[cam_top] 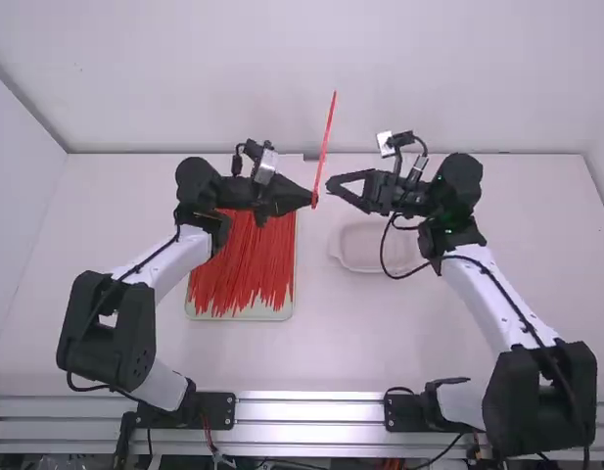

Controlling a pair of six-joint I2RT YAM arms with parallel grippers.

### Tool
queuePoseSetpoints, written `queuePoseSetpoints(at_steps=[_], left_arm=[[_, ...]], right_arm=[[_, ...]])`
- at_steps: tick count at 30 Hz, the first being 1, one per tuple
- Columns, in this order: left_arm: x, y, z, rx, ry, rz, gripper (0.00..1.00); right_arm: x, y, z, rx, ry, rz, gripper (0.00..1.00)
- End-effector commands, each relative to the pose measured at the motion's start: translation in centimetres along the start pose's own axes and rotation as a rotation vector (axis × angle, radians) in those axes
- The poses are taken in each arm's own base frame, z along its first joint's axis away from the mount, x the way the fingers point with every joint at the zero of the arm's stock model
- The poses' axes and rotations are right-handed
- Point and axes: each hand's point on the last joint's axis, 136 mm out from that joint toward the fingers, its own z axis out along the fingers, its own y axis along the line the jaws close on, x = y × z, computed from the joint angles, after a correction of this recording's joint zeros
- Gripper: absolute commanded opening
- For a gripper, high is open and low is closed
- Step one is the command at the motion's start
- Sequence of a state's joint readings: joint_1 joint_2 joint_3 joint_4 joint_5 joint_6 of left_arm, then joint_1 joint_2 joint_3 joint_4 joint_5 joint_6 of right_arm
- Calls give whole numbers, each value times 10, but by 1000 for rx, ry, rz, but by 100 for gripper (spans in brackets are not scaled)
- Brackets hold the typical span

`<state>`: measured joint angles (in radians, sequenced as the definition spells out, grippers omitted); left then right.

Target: Fasten the cable tie

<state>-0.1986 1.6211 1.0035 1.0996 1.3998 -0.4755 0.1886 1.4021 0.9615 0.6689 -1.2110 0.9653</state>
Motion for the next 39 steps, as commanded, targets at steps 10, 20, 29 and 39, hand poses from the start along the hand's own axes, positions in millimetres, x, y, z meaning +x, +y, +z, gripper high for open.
queuePoseSetpoints(at_steps=[10,20,29,39], left_arm=[[-15,-7,-1,10,-3,25,2],[-11,-15,4,53,14,34,2],[-13,-9,6,19,-3,10,99],[10,23,0,-122,11,-109,99]], right_arm=[[1,7,20,13,-42,-35,55],[-1,5,20,23,-56,-48,0],[-4,2,16,32,-64,-57,0],[-20,-13,-17,87,-103,-121,0]])
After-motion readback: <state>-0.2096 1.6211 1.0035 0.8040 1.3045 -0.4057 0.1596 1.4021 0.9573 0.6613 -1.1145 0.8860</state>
